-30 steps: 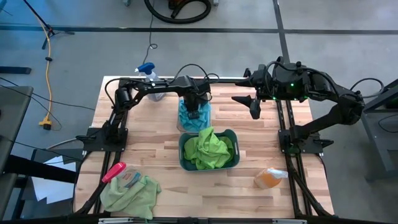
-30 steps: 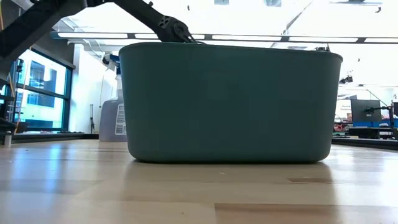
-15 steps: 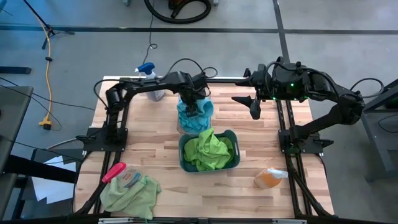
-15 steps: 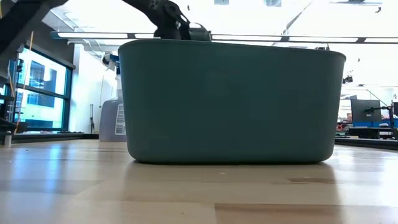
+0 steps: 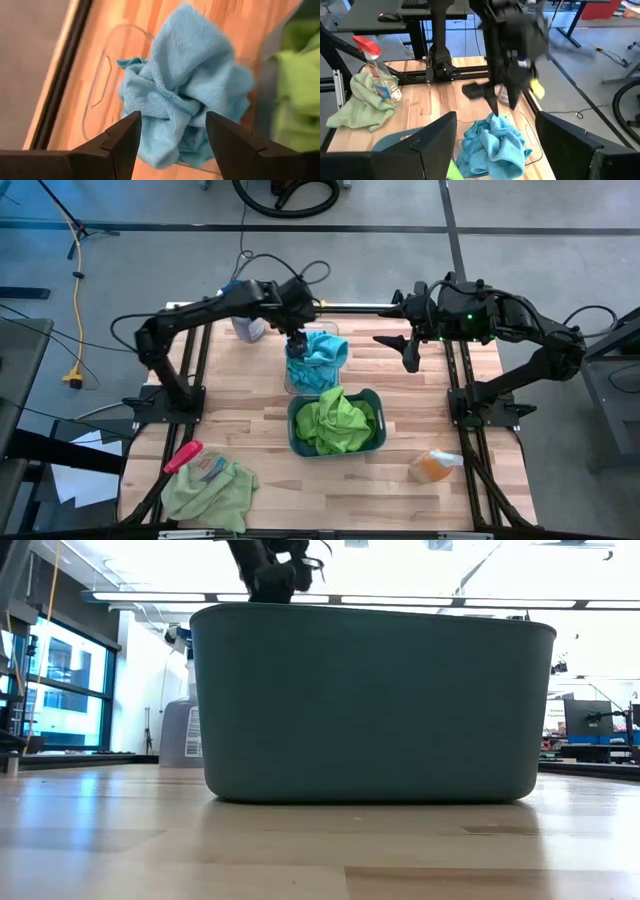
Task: Sort microfiber towel by color & place in baskets
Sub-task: Put the blue microfiber towel into the transparent bin
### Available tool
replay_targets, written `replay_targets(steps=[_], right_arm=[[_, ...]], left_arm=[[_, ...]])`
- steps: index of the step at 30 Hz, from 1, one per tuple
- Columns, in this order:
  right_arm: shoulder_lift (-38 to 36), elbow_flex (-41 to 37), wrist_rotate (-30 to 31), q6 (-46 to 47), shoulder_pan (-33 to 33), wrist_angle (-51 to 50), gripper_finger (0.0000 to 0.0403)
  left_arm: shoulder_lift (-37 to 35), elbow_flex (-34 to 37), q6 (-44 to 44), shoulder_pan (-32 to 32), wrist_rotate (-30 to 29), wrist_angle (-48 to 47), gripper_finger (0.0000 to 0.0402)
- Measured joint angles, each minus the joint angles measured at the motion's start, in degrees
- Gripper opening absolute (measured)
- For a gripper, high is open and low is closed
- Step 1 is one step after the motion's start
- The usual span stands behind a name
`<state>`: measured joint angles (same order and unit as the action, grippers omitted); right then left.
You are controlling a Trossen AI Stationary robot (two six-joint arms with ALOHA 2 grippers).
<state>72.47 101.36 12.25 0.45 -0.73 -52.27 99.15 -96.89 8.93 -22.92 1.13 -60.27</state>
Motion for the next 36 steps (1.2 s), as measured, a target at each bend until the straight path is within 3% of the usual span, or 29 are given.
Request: replay_targets(steps=[5,9,16,21,25,27,31,36], right_arm=[[1.3,0.0,6.1,3.7,-0.3,-9.9,0.0268],[3.0,-4.8,6.8,7.4,-3.0,-15.4,0.0268],[2.1,-27.5,0.4,10.2,-10.7,-0.8,0.0252],[3.9,-39.1,-2.7,14.7,-17.1,13.9,0.018],[8.9,-42.3,-6.3,20.4,-22.7,19.2,0.0057],[12.4,-42.1,-7.6,20.2,-24.1,20.0,0.0015],[18.9,-39.3,-9.1,20.1,-24.4,22.0,0.0019],[24.1,-35.9,-11.5,19.5,-22.5,25.0,0.0006]], left_arm=[[-5.4,-0.1,-6.1,0.2,4.0,0.5,0.0212],[-10.3,3.0,-11.3,1.3,10.2,5.3,0.0212],[-23.8,19.4,-18.9,8.0,8.7,29.7,0.0212],[-32.3,32.6,-25.4,14.7,2.2,45.7,0.0212],[-37.2,38.8,-29.1,19.1,-3.3,53.9,0.0211],[-39.0,40.2,-29.7,20.7,-6.2,55.7,0.0211],[-40.9,40.3,-29.8,22.7,-10.8,56.9,0.0211],[-42.2,40.3,-29.4,23.4,-12.3,57.2,0.0211]])
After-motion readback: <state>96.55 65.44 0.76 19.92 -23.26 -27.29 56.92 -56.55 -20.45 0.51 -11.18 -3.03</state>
